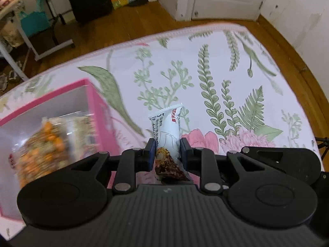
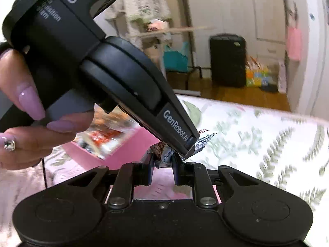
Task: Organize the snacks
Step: 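Carry the white bar over the pink box and lower it in, then open the left tool to release the bar and withdraw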
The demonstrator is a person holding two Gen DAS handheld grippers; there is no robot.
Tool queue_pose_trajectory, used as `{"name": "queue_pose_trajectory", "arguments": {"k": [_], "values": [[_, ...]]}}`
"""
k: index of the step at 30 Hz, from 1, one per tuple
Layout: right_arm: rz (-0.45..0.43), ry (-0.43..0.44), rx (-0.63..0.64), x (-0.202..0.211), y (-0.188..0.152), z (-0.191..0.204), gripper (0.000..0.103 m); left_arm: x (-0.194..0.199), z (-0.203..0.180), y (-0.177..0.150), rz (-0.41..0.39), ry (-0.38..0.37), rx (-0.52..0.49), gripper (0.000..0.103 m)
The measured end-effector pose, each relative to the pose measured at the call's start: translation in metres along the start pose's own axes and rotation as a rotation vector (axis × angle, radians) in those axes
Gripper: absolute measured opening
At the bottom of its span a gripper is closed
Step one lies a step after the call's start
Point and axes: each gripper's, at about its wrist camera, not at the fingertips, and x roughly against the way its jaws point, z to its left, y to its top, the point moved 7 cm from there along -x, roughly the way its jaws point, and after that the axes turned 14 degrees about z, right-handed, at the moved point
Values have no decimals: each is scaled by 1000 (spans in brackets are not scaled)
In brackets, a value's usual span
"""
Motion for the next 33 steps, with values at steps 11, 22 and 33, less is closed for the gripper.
{"name": "queue_pose_trajectory", "arguments": {"k": [11, 22, 33], "values": [[-93, 66, 211, 14, 36, 72, 22, 72, 79, -44, -117, 3, 149, 24], [16, -75, 360, -23, 43, 94, 23, 38, 122, -43, -171, -97, 291, 30], [67, -77, 103, -13, 16, 57, 32, 28, 119, -74, -163, -136, 292, 30]]}}
